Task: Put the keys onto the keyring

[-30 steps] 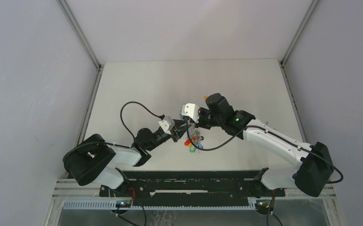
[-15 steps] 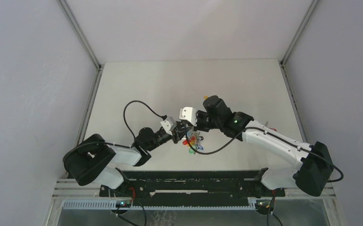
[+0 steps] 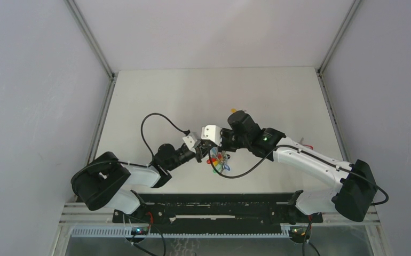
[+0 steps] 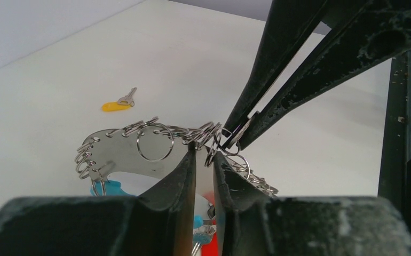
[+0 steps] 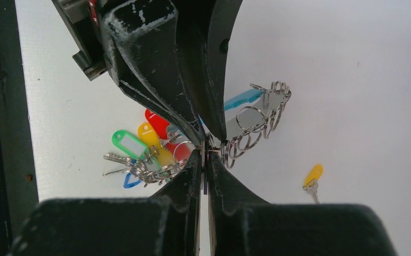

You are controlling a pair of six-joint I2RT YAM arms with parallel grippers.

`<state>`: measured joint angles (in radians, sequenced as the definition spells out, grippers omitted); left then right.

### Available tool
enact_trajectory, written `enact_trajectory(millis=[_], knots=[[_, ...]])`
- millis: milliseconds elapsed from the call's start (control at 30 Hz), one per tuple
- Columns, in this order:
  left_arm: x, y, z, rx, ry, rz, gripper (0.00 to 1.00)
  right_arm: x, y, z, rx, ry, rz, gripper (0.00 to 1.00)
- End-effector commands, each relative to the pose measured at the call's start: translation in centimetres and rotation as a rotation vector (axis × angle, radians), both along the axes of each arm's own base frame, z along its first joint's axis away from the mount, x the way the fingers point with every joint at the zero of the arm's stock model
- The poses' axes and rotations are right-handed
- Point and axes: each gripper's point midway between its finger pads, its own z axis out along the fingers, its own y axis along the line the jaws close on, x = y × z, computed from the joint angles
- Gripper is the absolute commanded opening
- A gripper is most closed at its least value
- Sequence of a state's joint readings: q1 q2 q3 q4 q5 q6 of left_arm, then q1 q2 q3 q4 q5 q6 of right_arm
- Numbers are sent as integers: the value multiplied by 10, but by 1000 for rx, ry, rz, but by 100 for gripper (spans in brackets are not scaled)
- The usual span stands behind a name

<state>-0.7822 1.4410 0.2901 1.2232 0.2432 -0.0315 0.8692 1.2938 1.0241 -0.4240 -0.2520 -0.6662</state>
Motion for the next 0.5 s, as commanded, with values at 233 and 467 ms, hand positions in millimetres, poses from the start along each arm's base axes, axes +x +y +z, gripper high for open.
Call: enact_trajectory(millis=[233,467], knots=[[4,-3,39,-68,-111,-4,0,12,13,40,84,-77,-26,0],[4,11,40,-132,-100,51,0,30,-14,27,55,-31,-169,0]])
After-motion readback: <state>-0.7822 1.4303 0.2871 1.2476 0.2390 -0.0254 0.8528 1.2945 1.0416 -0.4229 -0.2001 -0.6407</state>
